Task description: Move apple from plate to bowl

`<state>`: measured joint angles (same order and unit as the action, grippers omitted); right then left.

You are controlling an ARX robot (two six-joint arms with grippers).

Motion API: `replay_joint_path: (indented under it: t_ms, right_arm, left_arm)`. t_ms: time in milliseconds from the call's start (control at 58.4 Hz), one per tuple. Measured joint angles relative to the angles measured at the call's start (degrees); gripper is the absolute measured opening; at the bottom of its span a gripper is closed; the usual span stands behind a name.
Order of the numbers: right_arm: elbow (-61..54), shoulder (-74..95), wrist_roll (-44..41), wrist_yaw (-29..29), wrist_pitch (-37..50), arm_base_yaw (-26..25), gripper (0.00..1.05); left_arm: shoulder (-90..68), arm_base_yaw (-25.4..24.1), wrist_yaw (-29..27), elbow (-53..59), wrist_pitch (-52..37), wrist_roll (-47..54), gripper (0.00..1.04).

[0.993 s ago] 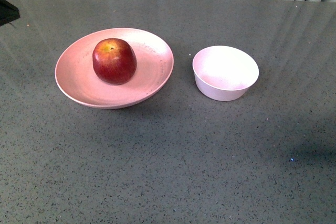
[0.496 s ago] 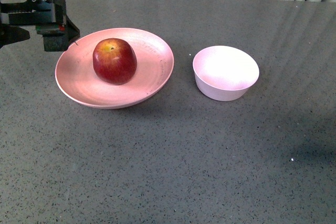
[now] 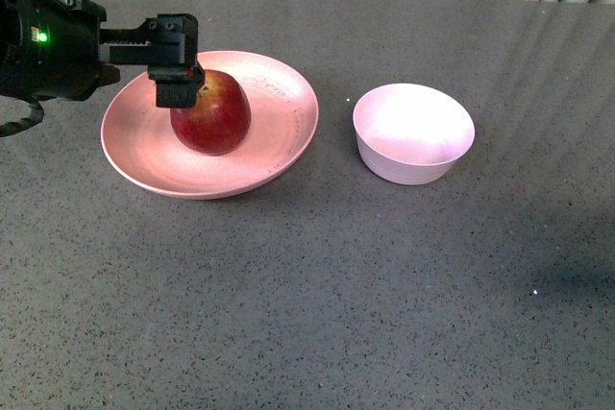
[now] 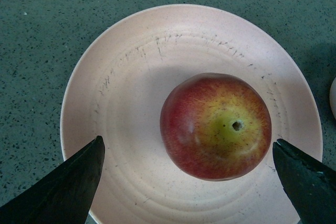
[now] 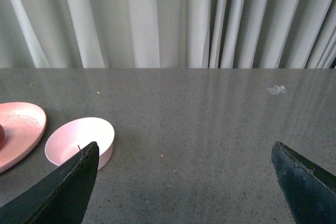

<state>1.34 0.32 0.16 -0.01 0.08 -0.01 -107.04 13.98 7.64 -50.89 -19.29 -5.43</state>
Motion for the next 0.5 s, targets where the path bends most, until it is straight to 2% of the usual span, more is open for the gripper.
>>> replay_joint_path:
  t_ms: [496]
  right_arm:
    - [0.0, 0.0, 0.0, 0.0, 0.0, 0.0, 0.96]
  left_arm:
    - [-6.4, 3.3, -1.7, -5.6, 0.1, -0.3, 0.96]
